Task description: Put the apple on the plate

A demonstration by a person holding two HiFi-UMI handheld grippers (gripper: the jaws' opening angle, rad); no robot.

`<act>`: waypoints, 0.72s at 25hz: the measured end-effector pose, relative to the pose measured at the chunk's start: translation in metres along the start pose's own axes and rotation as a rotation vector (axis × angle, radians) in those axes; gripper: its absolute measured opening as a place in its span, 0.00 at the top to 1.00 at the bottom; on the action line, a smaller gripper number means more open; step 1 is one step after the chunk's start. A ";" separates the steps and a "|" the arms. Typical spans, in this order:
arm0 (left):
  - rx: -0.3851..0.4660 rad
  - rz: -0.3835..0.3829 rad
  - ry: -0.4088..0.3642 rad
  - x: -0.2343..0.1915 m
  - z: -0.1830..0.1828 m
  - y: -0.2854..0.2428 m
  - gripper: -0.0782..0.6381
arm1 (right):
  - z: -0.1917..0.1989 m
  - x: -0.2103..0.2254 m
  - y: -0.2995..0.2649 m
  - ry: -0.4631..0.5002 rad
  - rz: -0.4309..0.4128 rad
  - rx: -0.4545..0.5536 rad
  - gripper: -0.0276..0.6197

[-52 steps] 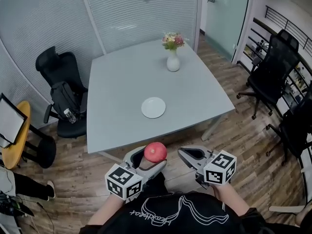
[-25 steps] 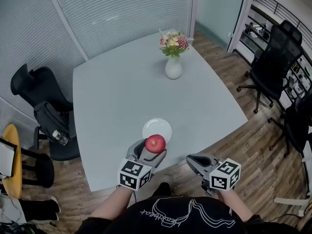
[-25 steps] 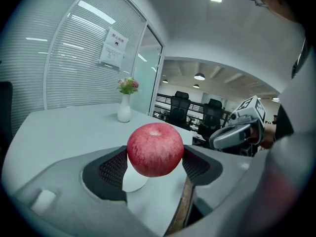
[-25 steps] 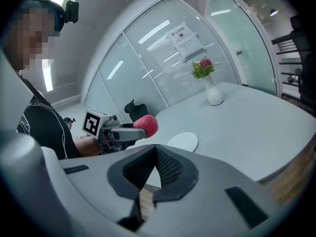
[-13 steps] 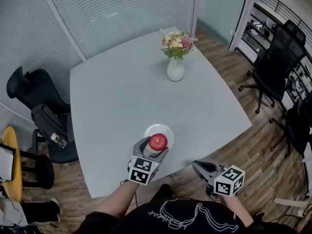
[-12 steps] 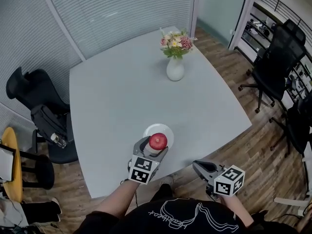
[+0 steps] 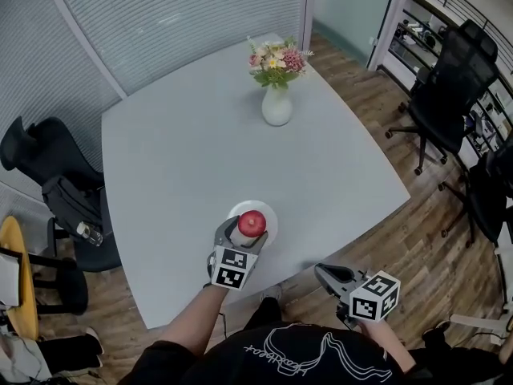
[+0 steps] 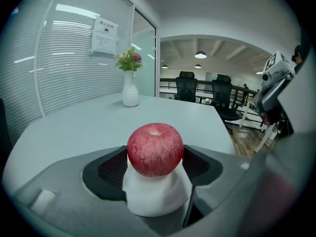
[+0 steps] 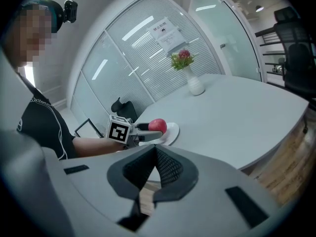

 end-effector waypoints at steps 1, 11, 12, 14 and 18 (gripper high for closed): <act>-0.002 -0.005 0.001 -0.001 0.002 -0.002 0.40 | 0.001 0.000 0.001 -0.002 0.001 0.000 0.95; 0.002 -0.041 0.010 -0.005 0.017 -0.013 0.40 | 0.004 -0.001 0.003 -0.023 -0.005 -0.003 0.95; 0.004 -0.043 0.006 -0.005 0.018 -0.013 0.40 | 0.005 -0.001 0.004 -0.022 -0.005 -0.005 0.95; -0.004 -0.048 0.006 -0.004 0.020 -0.014 0.40 | 0.008 0.000 0.006 -0.025 -0.001 -0.010 0.95; -0.003 -0.050 0.002 -0.004 0.020 -0.013 0.40 | 0.014 -0.001 0.010 -0.037 0.001 -0.016 0.95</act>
Point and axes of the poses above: the fingertips, and each gripper's own axes: y backward along the fingers, x to its right, z out of its underside, the point moved 7 cm from there along y, backward along the fingers, and after that the axes turned 14 degrees about y, right-handed, at the moved point
